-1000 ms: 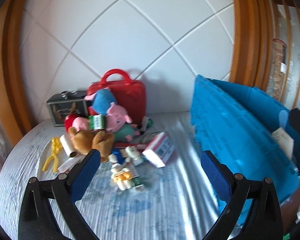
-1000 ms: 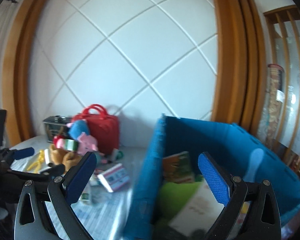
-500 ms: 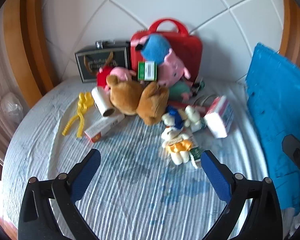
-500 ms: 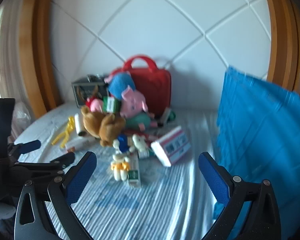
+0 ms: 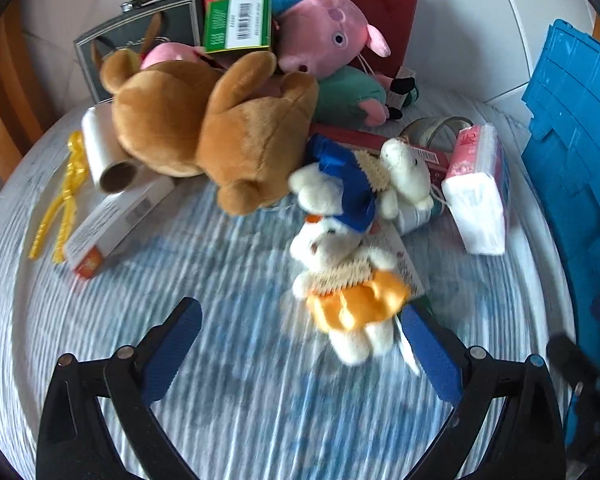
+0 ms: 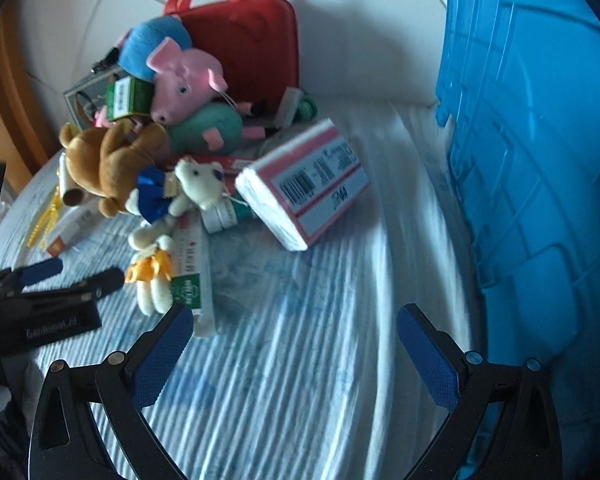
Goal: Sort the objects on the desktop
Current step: 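Grasp the white teddy bear in orange dress with the left tool while the right tool grasps the toothpaste box, then carry the teddy bear and toothpaste box in both tools over the crate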
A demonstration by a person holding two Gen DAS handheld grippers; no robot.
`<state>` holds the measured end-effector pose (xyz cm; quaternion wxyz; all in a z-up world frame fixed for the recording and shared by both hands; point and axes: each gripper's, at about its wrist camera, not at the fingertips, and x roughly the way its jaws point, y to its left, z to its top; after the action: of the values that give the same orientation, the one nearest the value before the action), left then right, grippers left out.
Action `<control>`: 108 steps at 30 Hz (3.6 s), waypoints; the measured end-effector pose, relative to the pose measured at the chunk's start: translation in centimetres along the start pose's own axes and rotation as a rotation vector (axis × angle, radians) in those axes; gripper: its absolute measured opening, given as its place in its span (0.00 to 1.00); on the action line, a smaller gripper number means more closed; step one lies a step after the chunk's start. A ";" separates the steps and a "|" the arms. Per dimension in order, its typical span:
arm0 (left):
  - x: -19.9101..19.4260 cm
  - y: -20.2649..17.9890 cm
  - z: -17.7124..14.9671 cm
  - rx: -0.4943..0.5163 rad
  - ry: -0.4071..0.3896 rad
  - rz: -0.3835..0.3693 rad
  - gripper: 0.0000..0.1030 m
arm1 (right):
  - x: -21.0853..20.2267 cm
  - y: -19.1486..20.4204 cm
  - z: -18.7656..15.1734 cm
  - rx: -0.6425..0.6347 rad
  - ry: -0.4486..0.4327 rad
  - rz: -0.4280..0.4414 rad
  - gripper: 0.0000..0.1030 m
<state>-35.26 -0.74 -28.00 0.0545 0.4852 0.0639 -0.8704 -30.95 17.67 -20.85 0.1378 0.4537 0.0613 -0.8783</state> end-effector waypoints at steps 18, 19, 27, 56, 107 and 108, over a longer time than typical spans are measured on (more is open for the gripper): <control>3.4 4.0 -2.9 0.009 0.065 0.034 0.66 | 5.1 4.4 0.7 -0.097 0.085 0.080 1.00; 3.2 4.3 -3.1 0.008 0.068 0.029 0.66 | 5.7 5.1 0.9 -0.110 0.089 0.089 1.00; 1.9 4.3 -1.7 0.016 0.025 -0.011 0.66 | 8.4 7.5 1.8 -0.147 0.131 0.105 1.00; 0.7 5.7 -6.0 -0.010 0.073 -0.038 0.46 | 10.6 8.3 3.4 -0.175 0.180 0.131 0.75; -32.2 -9.6 -4.5 0.277 -0.579 -0.247 0.34 | -31.1 -3.7 -4.2 -0.062 -0.657 -0.102 0.31; -32.6 -10.7 -4.4 0.292 -0.590 -0.262 0.34 | -31.6 -4.7 -4.4 -0.046 -0.667 -0.125 0.31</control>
<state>-16.18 11.62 -1.89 -0.1116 0.2035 -0.0178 -0.9725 -11.54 29.02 2.20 0.1062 0.1337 0.0604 -0.9835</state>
